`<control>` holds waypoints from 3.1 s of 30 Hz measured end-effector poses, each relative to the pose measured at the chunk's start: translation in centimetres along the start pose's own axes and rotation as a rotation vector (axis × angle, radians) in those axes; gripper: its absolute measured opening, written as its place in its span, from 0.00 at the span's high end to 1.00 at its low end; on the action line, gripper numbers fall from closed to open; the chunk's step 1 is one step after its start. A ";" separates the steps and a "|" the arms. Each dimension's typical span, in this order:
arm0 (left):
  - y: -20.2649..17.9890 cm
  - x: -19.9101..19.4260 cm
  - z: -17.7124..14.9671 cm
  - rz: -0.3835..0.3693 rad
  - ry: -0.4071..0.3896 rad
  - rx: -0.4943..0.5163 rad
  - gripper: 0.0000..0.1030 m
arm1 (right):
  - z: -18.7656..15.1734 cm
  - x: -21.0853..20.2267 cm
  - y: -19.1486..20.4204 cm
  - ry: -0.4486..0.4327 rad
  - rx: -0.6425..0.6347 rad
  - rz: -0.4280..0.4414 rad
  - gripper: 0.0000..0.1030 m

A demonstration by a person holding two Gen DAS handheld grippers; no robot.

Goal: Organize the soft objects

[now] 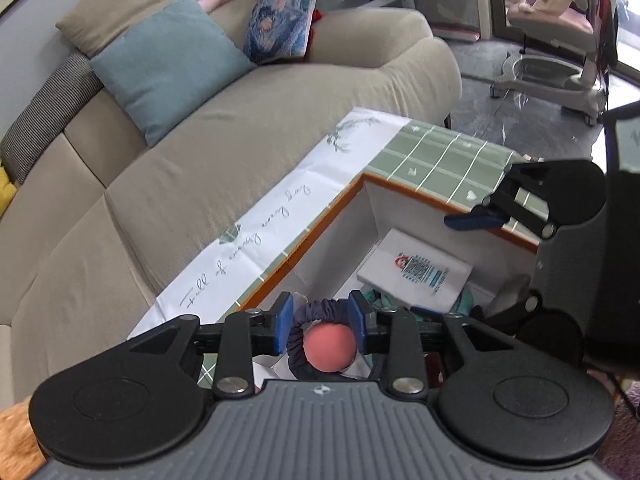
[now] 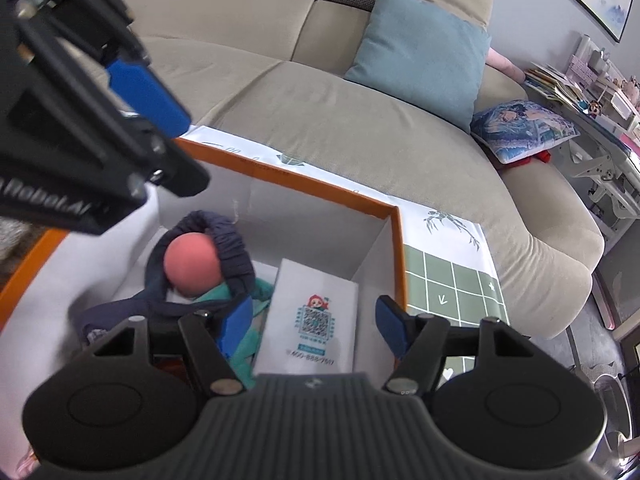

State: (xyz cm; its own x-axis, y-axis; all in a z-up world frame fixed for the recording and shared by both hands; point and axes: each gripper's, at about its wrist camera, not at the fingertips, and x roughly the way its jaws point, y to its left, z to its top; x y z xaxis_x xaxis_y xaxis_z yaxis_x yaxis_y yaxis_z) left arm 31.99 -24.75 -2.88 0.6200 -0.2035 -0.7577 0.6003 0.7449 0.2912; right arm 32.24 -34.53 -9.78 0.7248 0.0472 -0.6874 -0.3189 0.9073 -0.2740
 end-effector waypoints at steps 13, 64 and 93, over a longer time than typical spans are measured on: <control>-0.3 -12.0 -2.8 -0.011 -0.245 -0.050 0.63 | 1.8 -9.4 1.3 -0.088 0.077 -0.004 0.34; -1.3 -21.6 -29.6 0.315 -0.289 -0.618 0.08 | -7.2 -25.6 21.6 -0.297 0.253 -0.042 0.06; -1.1 -21.8 -29.9 0.299 -0.218 -0.638 0.06 | -7.8 -24.0 21.8 -0.274 0.263 -0.046 0.06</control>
State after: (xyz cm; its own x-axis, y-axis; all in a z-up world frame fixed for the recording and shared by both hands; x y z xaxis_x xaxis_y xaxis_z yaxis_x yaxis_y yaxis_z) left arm 2.70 -2.12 -4.15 0.8375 -0.0057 -0.5463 0.0202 0.9996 0.0205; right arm 3.10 -19.16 -4.49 0.8825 0.0813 -0.4633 -0.1400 0.9857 -0.0937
